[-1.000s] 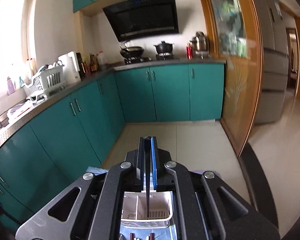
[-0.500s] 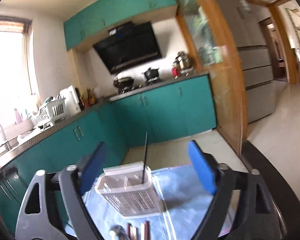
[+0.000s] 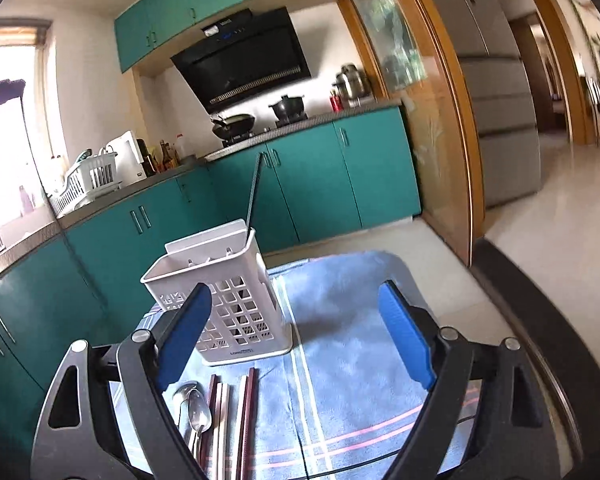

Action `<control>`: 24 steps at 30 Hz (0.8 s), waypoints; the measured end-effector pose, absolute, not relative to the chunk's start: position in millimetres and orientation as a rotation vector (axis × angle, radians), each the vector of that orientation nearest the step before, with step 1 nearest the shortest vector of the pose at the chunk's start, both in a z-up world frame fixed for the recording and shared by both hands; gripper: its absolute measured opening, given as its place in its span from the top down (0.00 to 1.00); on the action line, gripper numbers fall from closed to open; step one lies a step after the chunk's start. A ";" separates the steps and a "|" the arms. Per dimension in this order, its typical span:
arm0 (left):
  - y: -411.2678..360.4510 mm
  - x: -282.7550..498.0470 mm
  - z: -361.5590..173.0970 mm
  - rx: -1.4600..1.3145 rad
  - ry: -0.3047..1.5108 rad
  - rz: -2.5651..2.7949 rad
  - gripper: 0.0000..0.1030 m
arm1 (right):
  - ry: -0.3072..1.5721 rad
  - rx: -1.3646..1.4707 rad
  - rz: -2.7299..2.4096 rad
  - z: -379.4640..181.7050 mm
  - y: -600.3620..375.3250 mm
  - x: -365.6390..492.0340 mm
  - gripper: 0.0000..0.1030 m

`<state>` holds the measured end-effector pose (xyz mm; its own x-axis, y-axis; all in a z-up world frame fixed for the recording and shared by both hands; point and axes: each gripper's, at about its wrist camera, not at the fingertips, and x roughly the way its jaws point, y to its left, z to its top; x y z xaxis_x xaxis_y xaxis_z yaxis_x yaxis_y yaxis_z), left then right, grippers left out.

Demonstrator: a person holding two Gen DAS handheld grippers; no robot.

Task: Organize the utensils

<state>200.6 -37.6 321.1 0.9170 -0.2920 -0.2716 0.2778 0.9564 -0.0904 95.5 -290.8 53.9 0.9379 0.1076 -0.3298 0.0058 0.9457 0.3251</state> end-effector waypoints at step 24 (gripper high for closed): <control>-26.6 192.4 162.5 -0.071 0.407 -0.206 0.26 | 0.383 0.237 0.106 61.9 -281.1 95.2 0.19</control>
